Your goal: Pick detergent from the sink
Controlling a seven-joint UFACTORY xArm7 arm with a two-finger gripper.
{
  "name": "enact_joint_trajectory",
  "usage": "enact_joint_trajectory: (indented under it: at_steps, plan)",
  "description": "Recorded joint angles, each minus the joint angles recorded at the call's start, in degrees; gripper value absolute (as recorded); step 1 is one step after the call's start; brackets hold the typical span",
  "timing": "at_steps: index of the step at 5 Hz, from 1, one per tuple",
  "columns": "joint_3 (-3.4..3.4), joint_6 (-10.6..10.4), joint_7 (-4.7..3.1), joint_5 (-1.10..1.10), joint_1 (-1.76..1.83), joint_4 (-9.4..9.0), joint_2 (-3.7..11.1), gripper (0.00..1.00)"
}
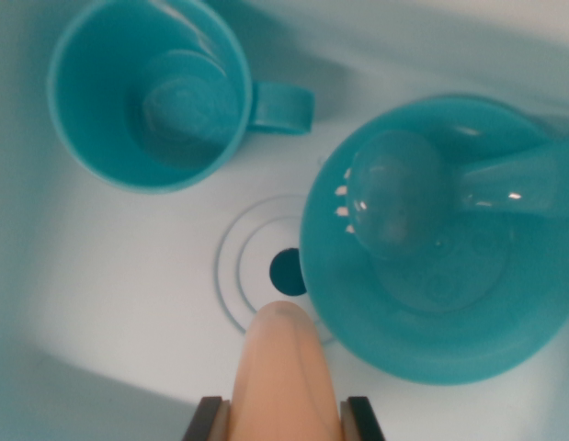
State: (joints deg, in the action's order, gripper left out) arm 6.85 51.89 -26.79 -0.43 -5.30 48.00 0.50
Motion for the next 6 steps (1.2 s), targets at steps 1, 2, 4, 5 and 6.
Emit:
enact_joint_trajectory:
  at_steps: [1, 2, 4, 5, 6]
  plan:
    - [0.0, 0.0, 0.0, 0.0, 0.0, 0.0, 0.0, 1.0]
    - [-0.03, 2.1, 0.05, -0.07, 0.02, 1.45, -0.65, 1.0]
    - [-0.05, 4.4, 0.1, -0.14, 0.04, 3.04, -1.36, 1.0]
    - [-0.05, 4.4, 0.1, -0.14, 0.04, 3.04, -1.36, 1.0]
    - [-0.09, 6.9, 0.16, -0.22, 0.06, 4.75, -2.12, 1.0]
